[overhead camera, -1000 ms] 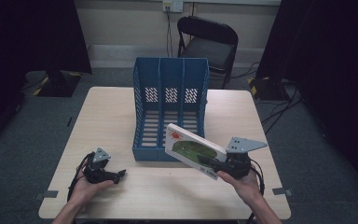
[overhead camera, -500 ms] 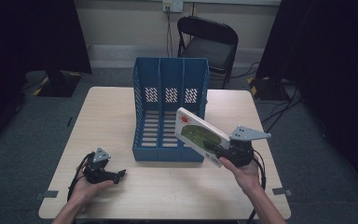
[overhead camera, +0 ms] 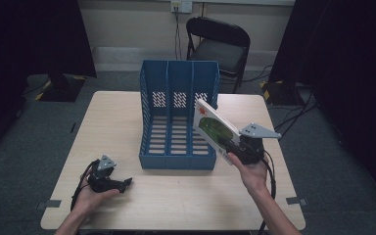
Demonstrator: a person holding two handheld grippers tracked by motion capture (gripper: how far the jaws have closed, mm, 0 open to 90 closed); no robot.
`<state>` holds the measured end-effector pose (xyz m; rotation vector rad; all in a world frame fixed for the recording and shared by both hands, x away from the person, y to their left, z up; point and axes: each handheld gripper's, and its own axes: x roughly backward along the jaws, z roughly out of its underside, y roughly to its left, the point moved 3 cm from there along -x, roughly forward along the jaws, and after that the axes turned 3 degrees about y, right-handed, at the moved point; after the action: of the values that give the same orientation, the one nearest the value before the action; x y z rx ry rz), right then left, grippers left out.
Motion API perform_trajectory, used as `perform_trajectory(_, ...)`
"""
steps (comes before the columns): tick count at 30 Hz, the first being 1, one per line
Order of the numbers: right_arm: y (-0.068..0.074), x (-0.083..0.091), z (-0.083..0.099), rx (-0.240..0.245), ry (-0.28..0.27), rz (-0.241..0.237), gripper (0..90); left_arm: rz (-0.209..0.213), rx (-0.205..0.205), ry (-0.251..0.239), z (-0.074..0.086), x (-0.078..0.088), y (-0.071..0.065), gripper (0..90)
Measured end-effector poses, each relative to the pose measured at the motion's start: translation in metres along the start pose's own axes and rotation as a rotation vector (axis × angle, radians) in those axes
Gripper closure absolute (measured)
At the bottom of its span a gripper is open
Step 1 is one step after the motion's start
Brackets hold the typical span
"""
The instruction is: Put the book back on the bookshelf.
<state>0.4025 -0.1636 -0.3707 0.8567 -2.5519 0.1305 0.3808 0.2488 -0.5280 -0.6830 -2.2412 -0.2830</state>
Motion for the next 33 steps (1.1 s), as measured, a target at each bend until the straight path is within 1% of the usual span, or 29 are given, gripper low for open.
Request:
perform_trajectory(4,0.001,-0.010,-0.004,-0.006,0.001,0.048,76.5,0.000,0.000,0.000,0.000,0.000,0.000,3.1)
perform_trajectory(6,0.001,-0.015,-0.005,-0.022,0.001,0.072,76.5,0.000,0.000,0.000,0.000,0.000,0.000,3.1)
perform_trajectory(7,0.002,-0.017,-0.005,-0.025,0.003,0.077,76.5,0.000,0.001,0.000,0.000,0.000,0.000,3.1)
perform_trajectory(9,0.003,-0.023,-0.005,-0.031,0.009,0.101,76.5,0.000,0.000,0.000,0.000,0.000,0.000,3.1)
perform_trajectory(12,0.002,-0.029,-0.007,-0.069,0.005,0.124,76.5,0.000,0.000,0.000,0.000,0.000,0.000,3.1)
perform_trajectory(14,0.003,-0.034,-0.009,-0.079,0.009,0.149,76.5,0.000,0.000,0.000,0.000,0.000,0.000,3.1)
perform_trajectory(15,0.004,-0.037,-0.010,-0.091,0.010,0.154,76.4,0.000,0.001,0.000,0.000,0.000,0.000,3.2)
perform_trajectory(16,0.004,-0.037,-0.010,-0.091,0.010,0.154,76.4,0.000,0.001,0.000,0.000,0.000,0.000,3.2)
perform_trajectory(17,0.007,-0.042,-0.012,-0.088,0.014,0.180,76.4,0.000,0.000,0.000,0.000,0.000,0.000,3.2)
perform_trajectory(19,0.009,-0.047,-0.013,-0.094,0.014,0.198,76.5,0.000,0.001,0.000,0.000,0.000,0.000,3.2)
perform_trajectory(21,0.011,-0.054,-0.014,-0.096,0.017,0.228,76.5,-0.001,0.001,0.000,0.000,0.000,0.000,3.2)
perform_trajectory(22,0.011,-0.057,-0.015,-0.097,0.018,0.233,76.4,-0.001,0.001,0.000,0.000,0.000,0.000,3.2)
perform_trajectory(24,0.011,-0.063,-0.015,-0.120,0.022,0.238,76.4,-0.001,0.001,0.000,0.000,0.000,0.000,3.2)
perform_trajectory(26,0.012,-0.068,-0.015,-0.128,0.021,0.266,76.4,-0.001,0.001,0.000,0.000,0.000,0.000,3.2)
perform_trajectory(27,0.012,-0.070,-0.015,-0.135,0.019,0.270,76.4,-0.001,0.002,0.000,0.000,0.000,0.000,3.2)
perform_trajectory(29,0.013,-0.074,-0.016,-0.148,0.015,0.294,76.4,-0.001,0.001,0.000,0.000,0.000,0.000,3.2)
perform_trajectory(33,0.013,-0.082,-0.015,-0.161,0.013,0.316,76.4,-0.002,0.002,0.000,0.000,0.000,0.000,3.2)
